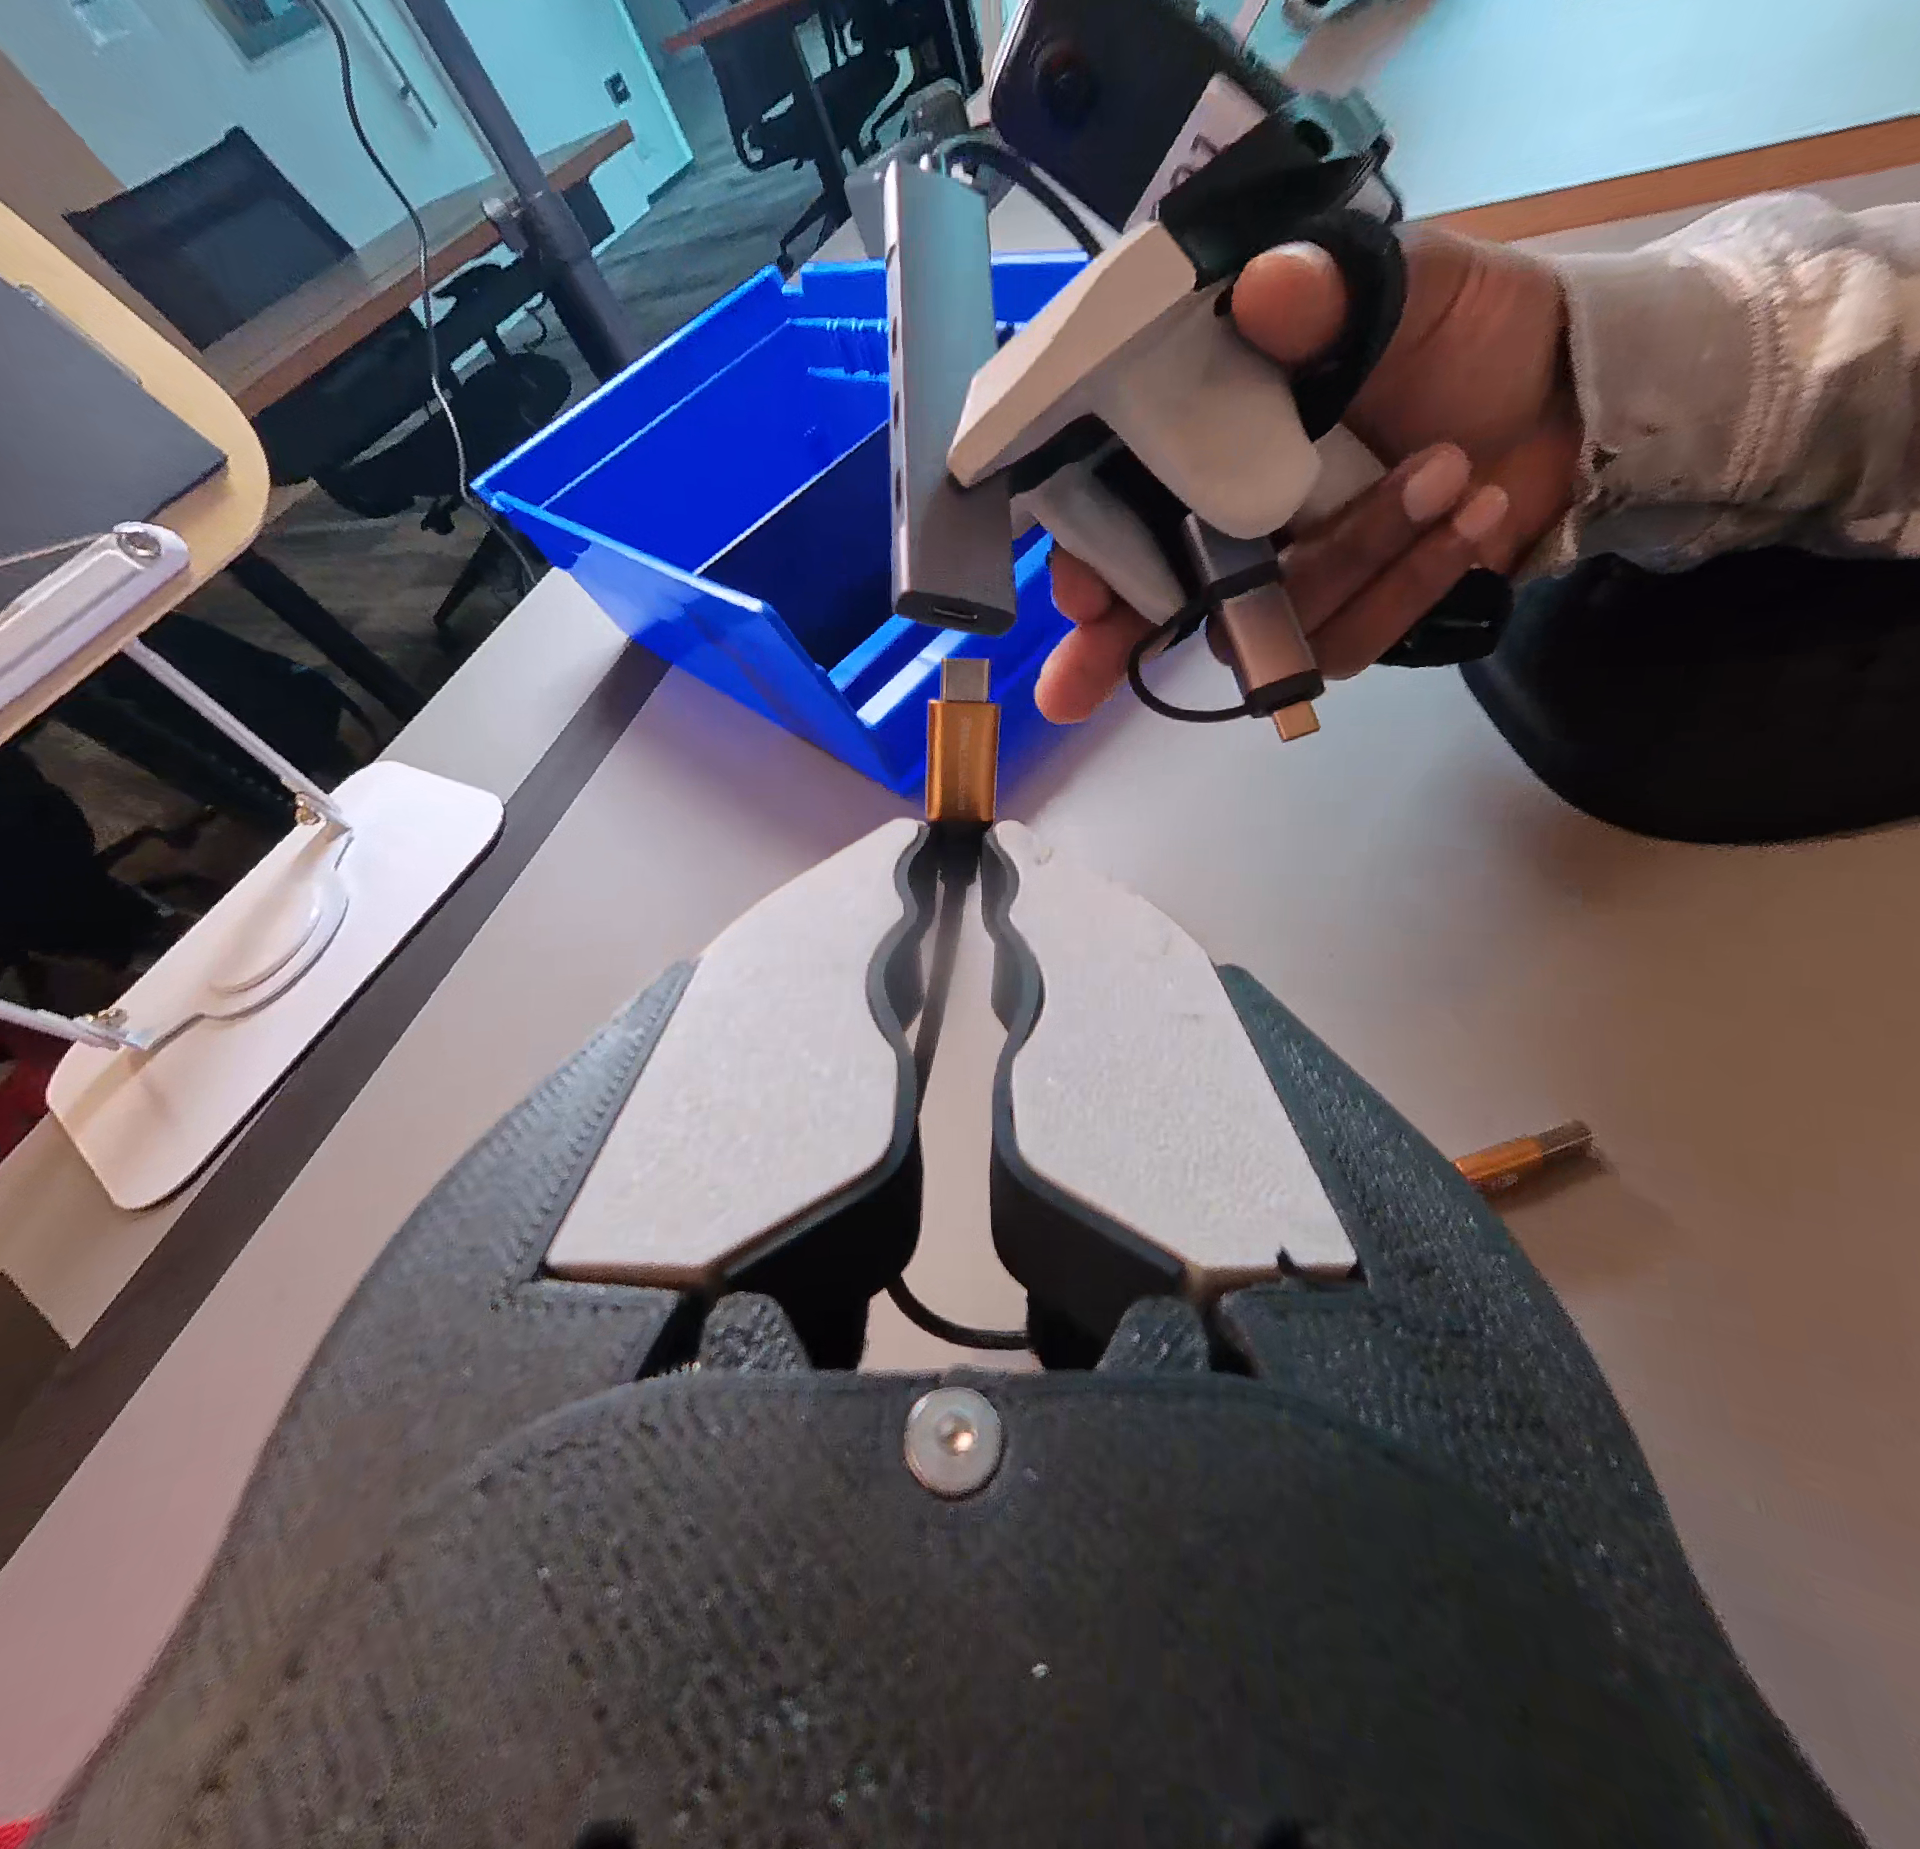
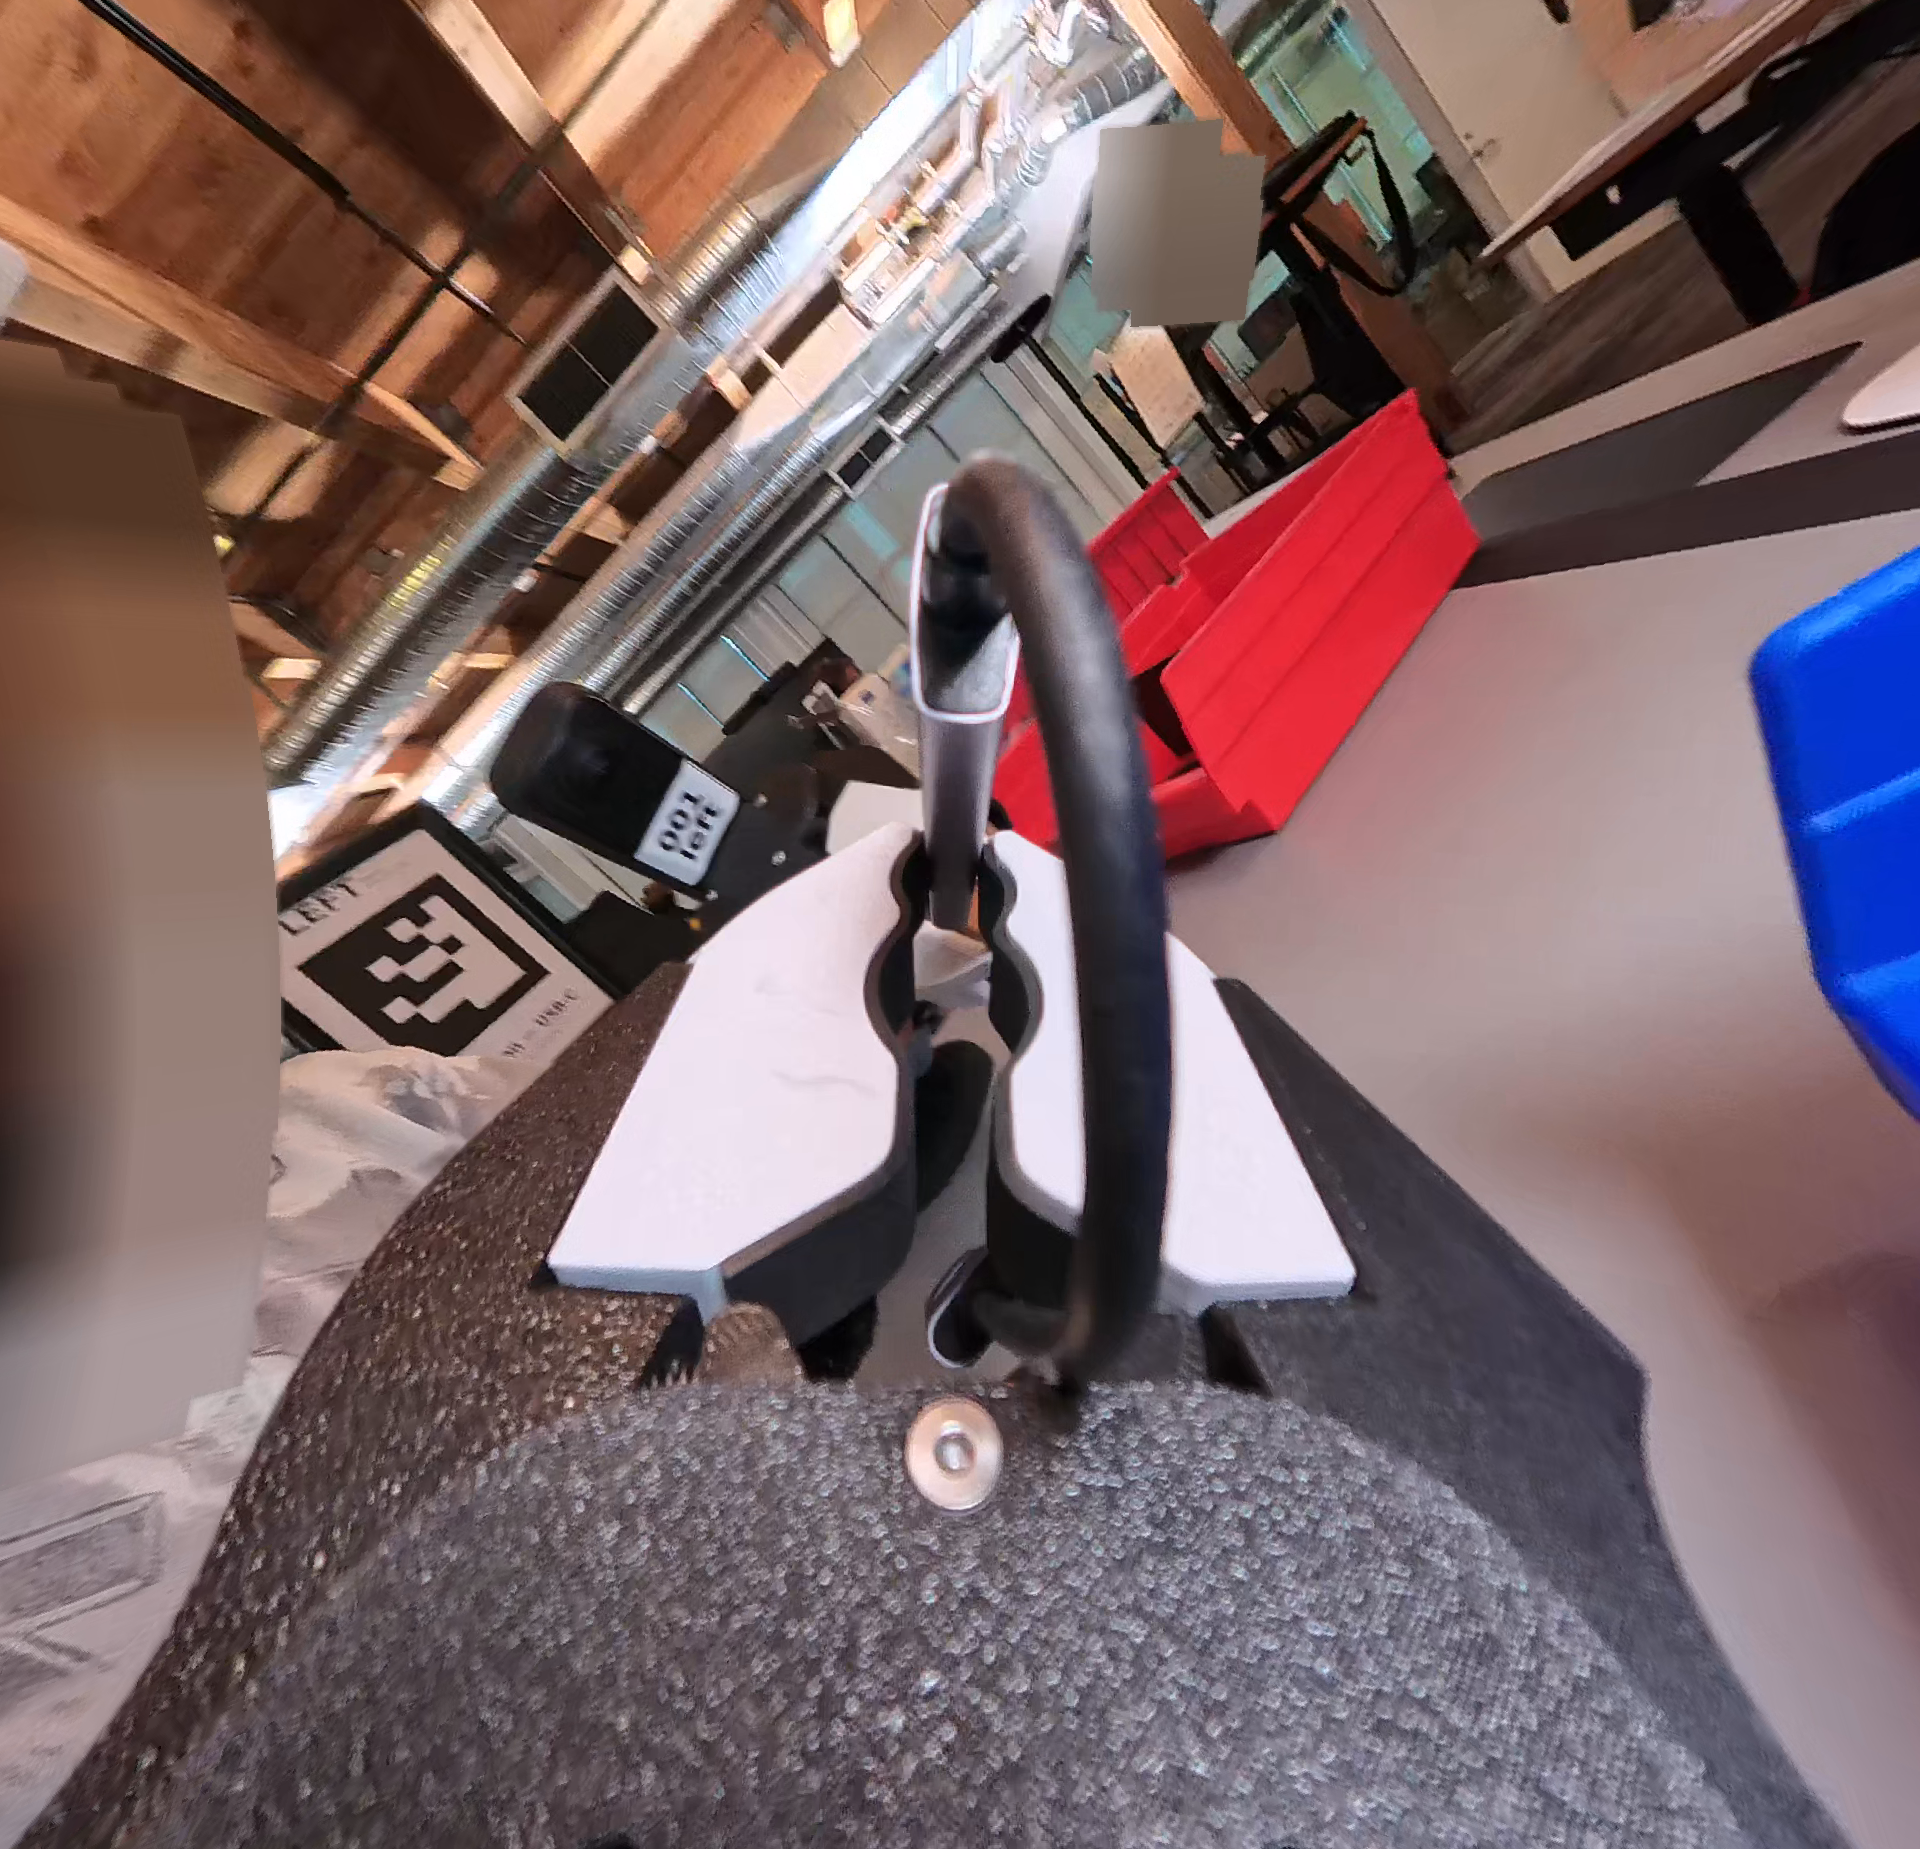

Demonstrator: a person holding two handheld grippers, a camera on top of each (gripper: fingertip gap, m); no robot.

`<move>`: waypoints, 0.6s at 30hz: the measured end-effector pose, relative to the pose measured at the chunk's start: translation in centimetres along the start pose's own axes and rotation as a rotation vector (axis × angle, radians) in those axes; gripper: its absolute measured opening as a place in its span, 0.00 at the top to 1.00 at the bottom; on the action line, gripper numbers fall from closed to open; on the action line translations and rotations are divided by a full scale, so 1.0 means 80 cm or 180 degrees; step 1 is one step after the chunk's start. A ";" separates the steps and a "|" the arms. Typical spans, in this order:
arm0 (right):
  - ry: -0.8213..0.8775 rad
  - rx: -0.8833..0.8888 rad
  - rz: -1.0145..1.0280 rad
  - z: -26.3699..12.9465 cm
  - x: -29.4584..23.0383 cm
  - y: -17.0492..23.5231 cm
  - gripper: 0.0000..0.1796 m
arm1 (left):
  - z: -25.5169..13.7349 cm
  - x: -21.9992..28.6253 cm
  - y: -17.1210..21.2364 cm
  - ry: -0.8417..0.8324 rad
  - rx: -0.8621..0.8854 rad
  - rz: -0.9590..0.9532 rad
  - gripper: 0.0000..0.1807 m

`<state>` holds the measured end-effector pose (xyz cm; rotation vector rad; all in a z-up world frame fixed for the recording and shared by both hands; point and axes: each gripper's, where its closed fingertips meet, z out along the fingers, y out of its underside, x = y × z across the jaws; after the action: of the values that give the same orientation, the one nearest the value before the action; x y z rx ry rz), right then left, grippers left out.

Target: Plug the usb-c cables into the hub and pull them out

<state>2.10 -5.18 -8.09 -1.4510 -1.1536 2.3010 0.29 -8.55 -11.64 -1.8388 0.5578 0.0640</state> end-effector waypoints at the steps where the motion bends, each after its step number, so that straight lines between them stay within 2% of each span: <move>1: 0.0081 -0.0044 -0.0058 0.002 0.003 0.003 0.95 | 0.001 -0.001 0.003 -0.0010 -0.0049 -0.0008 0.95; 10: 0.0594 -0.0213 -0.0103 0.007 0.028 0.017 0.95 | 0.012 -0.005 0.032 -0.0167 -0.0493 0.0015 0.95; 18: 0.1005 -0.0162 -0.0100 0.002 0.045 0.015 0.95 | 0.020 -0.005 0.038 -0.0305 -0.0583 0.0010 0.95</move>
<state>0.45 -4.24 -11.36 -1.7231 -1.1370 1.9425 -0.94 -7.66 -14.73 -2.0010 0.5009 0.2102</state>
